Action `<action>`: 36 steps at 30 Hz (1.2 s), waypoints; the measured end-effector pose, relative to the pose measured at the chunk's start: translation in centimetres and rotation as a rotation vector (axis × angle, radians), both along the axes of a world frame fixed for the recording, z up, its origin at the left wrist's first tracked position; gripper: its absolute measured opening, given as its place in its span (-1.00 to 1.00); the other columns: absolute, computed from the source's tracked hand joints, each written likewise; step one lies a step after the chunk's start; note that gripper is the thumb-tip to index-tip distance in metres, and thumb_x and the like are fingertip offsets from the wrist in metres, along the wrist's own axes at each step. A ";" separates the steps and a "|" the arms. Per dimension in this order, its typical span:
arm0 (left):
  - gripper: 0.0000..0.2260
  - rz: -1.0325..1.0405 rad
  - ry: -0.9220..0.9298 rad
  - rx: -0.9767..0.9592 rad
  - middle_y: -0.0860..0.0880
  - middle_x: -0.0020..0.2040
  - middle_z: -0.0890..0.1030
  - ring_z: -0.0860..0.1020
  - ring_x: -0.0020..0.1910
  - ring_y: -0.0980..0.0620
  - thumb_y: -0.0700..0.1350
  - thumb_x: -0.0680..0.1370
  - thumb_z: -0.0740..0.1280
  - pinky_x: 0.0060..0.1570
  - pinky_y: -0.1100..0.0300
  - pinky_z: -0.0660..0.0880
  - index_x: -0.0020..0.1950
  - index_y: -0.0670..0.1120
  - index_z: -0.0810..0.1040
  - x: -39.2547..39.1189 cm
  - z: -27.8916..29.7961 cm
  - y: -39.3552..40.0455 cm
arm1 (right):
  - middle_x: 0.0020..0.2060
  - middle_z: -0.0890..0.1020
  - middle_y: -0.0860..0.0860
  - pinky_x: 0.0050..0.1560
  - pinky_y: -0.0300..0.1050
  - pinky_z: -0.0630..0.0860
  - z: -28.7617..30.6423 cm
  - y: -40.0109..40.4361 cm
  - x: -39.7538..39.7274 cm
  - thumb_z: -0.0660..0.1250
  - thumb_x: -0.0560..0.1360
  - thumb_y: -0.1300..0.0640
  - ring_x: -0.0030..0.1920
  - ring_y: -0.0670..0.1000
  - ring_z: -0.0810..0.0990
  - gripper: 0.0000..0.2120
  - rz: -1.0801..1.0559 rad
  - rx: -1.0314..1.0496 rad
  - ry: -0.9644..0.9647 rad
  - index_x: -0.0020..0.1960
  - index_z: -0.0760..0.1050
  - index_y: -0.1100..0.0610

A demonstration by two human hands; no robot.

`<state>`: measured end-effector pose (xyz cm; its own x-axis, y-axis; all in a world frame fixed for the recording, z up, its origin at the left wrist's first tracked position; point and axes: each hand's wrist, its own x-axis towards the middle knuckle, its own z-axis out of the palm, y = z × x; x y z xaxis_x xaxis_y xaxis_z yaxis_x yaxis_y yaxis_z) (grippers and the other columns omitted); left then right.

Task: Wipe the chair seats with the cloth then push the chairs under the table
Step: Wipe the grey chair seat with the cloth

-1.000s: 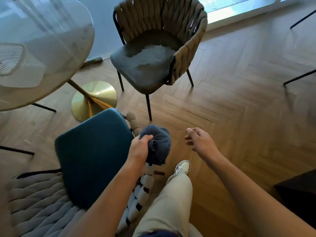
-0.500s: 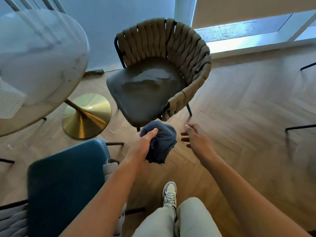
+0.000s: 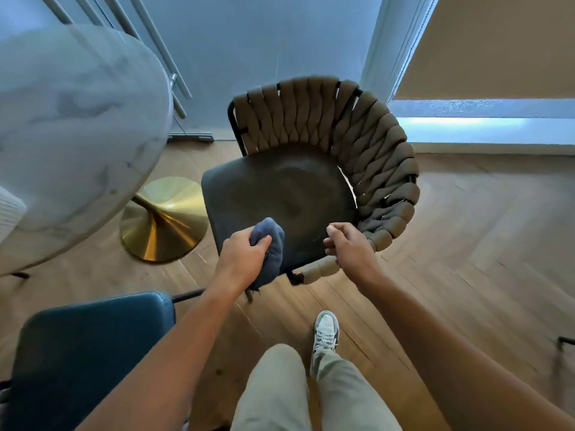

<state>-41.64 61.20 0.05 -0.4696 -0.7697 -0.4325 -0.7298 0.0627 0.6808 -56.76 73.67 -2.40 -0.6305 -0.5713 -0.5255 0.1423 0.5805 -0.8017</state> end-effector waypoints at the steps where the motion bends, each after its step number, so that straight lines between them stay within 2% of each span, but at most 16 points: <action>1: -0.87 0.017 -0.018 -0.018 0.01 -0.20 0.61 0.57 -0.18 0.12 -0.04 0.61 0.24 -0.25 0.25 0.46 -0.07 0.00 0.55 -1.0 -0.7 -1.0 | -0.06 0.62 0.02 0.04 -0.02 0.55 -0.6 -1.0 -1.3 0.17 0.62 -0.04 0.00 0.05 0.62 -0.81 0.021 0.013 0.008 0.11 0.48 0.02; 3: -0.87 0.065 -0.045 -0.017 0.01 -0.19 0.60 0.57 -0.17 0.09 -0.04 0.61 0.23 -0.21 0.21 0.47 -0.07 0.01 0.55 -2.6 -1.9 -2.9 | -0.08 0.62 0.00 0.13 0.04 0.55 -1.7 -3.1 -3.5 0.18 0.61 -0.06 0.01 0.03 0.61 -0.79 0.061 0.050 0.011 0.12 0.49 0.01; 10: -0.86 0.211 -0.112 -0.053 -0.09 -0.12 0.62 0.59 -0.09 -0.05 -0.05 0.61 0.23 -0.04 0.00 0.56 -0.01 -0.05 0.56 -5.7 -7.9 -11.0 | -0.04 0.65 0.03 0.23 0.13 0.49 -7.4 -11.7 -9.8 0.19 0.53 -0.13 0.07 0.09 0.61 -0.73 0.120 0.172 0.011 0.07 0.51 0.01; 13: -0.84 0.297 -0.168 -0.104 -0.09 -0.11 0.60 0.56 -0.09 -0.09 -0.05 0.61 0.23 -0.09 0.04 0.51 -0.01 -0.09 0.56 -5.7 -11.3 -15.7 | -0.05 0.64 0.02 0.21 0.10 0.51 -10.5 -15.2 -12.0 0.21 0.55 -0.10 0.05 0.08 0.62 -0.77 0.117 0.223 -0.006 0.05 0.51 0.02; 16: -0.78 0.417 -0.260 -0.175 -0.21 -0.04 0.63 0.56 -0.04 -0.24 -0.01 0.59 0.23 0.00 -0.08 0.54 0.02 -0.11 0.58 -4.7 -15.4 -21.3 | -0.07 0.64 0.00 0.12 0.04 0.54 -13.6 -18.8 -14.4 0.20 0.56 -0.11 0.03 0.07 0.63 -0.77 0.099 0.270 -0.027 0.06 0.51 0.01; 18: -0.77 0.478 -0.335 -0.248 -0.28 -0.02 0.61 0.55 -0.03 -0.31 0.00 0.57 0.21 -0.02 -0.11 0.55 0.02 -0.10 0.58 -4.1 -18.0 -25.0 | -0.07 0.63 -0.01 0.07 0.03 0.52 -15.7 -21.0 -16.1 0.19 0.56 -0.12 0.03 0.06 0.63 -0.77 0.090 0.299 -0.039 0.05 0.50 -0.02; 22: -0.78 0.484 -0.430 -0.298 -0.34 0.04 0.57 0.51 0.04 -0.36 -0.11 0.59 0.17 0.05 -0.13 0.49 0.10 -0.17 0.54 -4.4 -23.3 -30.6 | 0.00 0.62 0.02 0.14 0.09 0.54 -20.0 -24.6 -19.2 0.19 0.54 -0.14 0.09 0.10 0.60 -0.72 0.039 0.350 0.006 0.11 0.51 -0.01; 24: -0.79 0.426 -0.472 -0.304 -0.29 0.15 0.55 0.48 0.13 -0.34 -0.12 0.60 0.16 0.13 -0.16 0.44 0.13 -0.17 0.52 -5.3 -26.5 -31.3 | 0.05 0.58 0.00 0.09 -0.05 0.46 -21.9 -25.8 -20.5 0.18 0.59 -0.09 0.14 0.08 0.55 -0.66 0.027 0.383 0.055 0.25 0.50 0.06; 26: -0.76 0.332 -0.523 -0.303 -0.21 0.37 0.41 0.32 0.33 -0.34 -0.13 0.60 0.16 0.28 -0.25 0.31 0.22 -0.14 0.49 -6.4 -29.6 -30.7 | 0.12 0.52 0.00 0.08 -0.12 0.37 -23.9 -26.3 -21.7 0.17 0.61 -0.05 0.21 0.08 0.50 -0.61 0.000 0.419 0.104 0.36 0.43 0.10; 27: -0.73 0.302 -0.552 -0.296 -0.15 0.48 0.29 0.19 0.44 -0.32 -0.13 0.61 0.17 0.33 -0.30 0.20 0.29 -0.10 0.46 -7.0 -30.8 -30.2 | 0.19 0.51 0.03 0.11 -0.12 0.36 -24.8 -26.5 -22.2 0.18 0.62 -0.05 0.26 0.10 0.48 -0.59 -0.018 0.434 0.130 0.40 0.40 0.11; 29: -0.60 0.266 -0.589 -0.286 -0.06 0.58 0.11 -0.02 0.53 -0.25 -0.14 0.60 0.21 0.41 -0.32 0.02 0.45 -0.03 0.33 -8.2 -32.4 -28.8 | 0.34 0.44 0.09 0.28 -0.02 0.38 -26.5 -26.6 -23.1 0.19 0.61 -0.06 0.36 0.17 0.41 -0.55 -0.027 0.473 0.203 0.43 0.37 0.11; 32: -0.45 0.230 -0.559 -0.303 -0.04 0.59 0.04 -0.06 0.55 -0.18 -0.18 0.58 0.24 0.46 -0.25 0.05 0.55 -0.03 0.18 -9.4 -33.7 -27.2 | 0.44 0.32 0.16 0.42 0.19 0.29 -28.3 -26.5 -24.0 0.20 0.59 -0.09 0.44 0.24 0.28 -0.49 -0.038 0.531 0.258 0.48 0.30 0.09; 36: -0.45 0.215 -0.501 -0.309 -0.02 0.59 0.07 -0.04 0.56 -0.16 -0.22 0.57 0.25 0.45 -0.24 0.11 0.54 -0.03 0.20 -9.9 -34.2 -25.8 | 0.50 0.24 0.13 0.47 0.15 0.19 -29.8 -26.2 -24.0 0.17 0.61 -0.08 0.51 0.22 0.17 -0.47 -0.024 0.531 0.226 0.53 0.21 0.06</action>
